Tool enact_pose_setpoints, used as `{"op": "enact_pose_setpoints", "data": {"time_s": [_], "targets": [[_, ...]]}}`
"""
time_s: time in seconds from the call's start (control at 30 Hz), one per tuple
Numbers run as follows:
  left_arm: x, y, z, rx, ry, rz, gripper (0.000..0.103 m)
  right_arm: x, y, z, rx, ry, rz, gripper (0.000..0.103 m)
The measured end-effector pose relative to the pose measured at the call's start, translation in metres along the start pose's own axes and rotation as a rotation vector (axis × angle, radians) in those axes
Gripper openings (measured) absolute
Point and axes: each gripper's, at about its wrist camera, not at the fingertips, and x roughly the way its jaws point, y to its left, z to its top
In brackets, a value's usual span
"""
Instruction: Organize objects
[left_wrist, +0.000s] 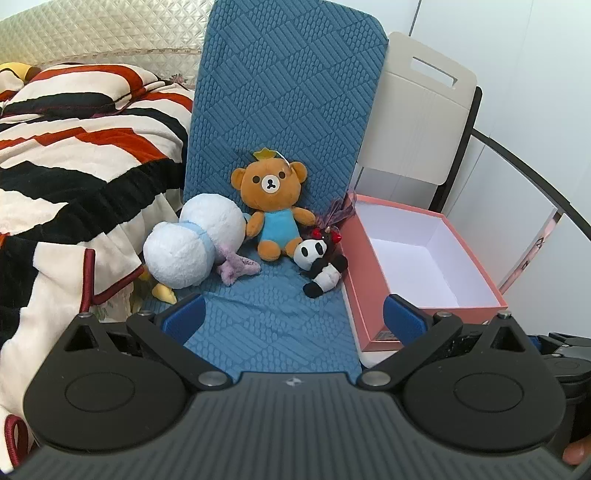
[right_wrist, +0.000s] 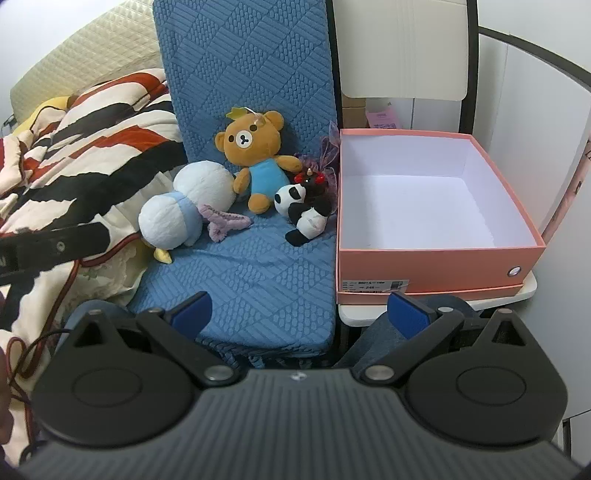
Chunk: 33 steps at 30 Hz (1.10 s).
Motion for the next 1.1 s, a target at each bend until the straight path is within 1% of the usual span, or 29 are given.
{"op": "enact_pose_setpoints", "data": {"time_s": [0.4,0.53,0.63,0.73,0.87,0.97,1.0,1.1], "targets": [[0.006,-0.001,-0.003,0.001,0.013,-0.008,0.103,0.003,-0.001,-0.002,0.007,0.016,0.003,0.103],[0.009,-0.002,-0.004,-0.001,0.018,-0.008,0.103,0.0,-0.003,-0.001,0.011,-0.002,0.05,0.103],[0.01,-0.002,-0.004,-0.001,0.019,-0.009,0.103,0.001,-0.002,-0.001,0.001,-0.002,0.033,0.103],[0.013,0.0,-0.005,-0.004,0.025,-0.011,0.103,0.004,-0.005,-0.001,0.011,0.003,0.048,0.103],[0.019,0.001,-0.007,-0.005,0.035,-0.012,0.103,0.007,-0.006,-0.002,0.014,-0.003,0.042,0.103],[0.023,0.002,-0.008,-0.001,0.04,-0.011,0.103,0.01,-0.007,-0.004,0.023,-0.003,0.062,0.103],[0.024,0.002,-0.009,0.0,0.041,-0.011,0.103,0.011,-0.007,-0.005,0.025,0.001,0.06,0.101],[0.027,0.004,-0.01,-0.006,0.041,-0.008,0.103,0.015,-0.005,-0.006,0.022,0.004,0.054,0.101]]}}
